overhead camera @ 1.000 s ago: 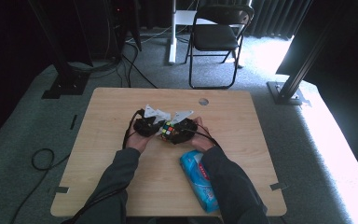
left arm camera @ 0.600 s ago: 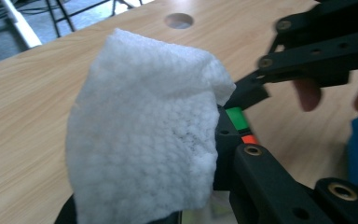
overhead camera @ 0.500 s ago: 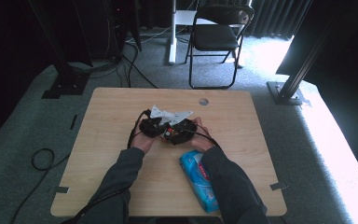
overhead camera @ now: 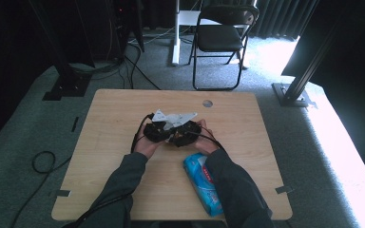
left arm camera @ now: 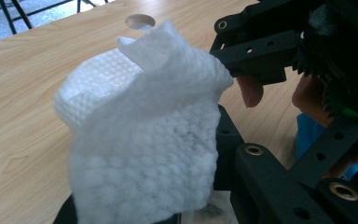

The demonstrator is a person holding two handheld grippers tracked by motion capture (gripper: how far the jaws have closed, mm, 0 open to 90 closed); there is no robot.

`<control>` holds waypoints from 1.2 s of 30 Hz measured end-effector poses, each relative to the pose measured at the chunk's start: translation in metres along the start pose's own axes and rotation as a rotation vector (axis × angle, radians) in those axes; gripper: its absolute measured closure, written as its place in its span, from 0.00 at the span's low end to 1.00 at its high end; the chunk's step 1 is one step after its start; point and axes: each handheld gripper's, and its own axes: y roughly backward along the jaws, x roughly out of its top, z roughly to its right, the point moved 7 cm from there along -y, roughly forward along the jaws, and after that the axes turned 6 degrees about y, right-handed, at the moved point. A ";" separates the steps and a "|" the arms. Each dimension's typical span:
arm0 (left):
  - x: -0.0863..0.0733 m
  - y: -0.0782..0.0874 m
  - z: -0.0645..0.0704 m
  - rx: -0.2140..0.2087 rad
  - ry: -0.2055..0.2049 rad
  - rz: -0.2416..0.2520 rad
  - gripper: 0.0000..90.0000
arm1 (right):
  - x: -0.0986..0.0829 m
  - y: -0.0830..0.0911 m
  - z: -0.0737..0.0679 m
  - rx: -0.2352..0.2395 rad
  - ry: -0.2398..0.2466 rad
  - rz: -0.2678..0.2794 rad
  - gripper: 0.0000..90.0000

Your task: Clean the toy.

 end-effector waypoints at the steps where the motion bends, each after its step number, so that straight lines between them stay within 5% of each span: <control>1: 0.000 0.001 -0.001 0.008 0.004 0.004 0.94 | 0.000 0.000 0.000 -0.002 -0.003 0.001 0.38; 15: -0.023 0.020 -0.022 0.044 0.049 0.002 0.95 | -0.005 -0.001 0.009 -0.034 -0.054 -0.019 0.38; 36: -0.049 0.006 -0.015 0.041 0.012 -0.074 0.96 | -0.004 0.003 0.015 -0.055 -0.110 0.002 0.38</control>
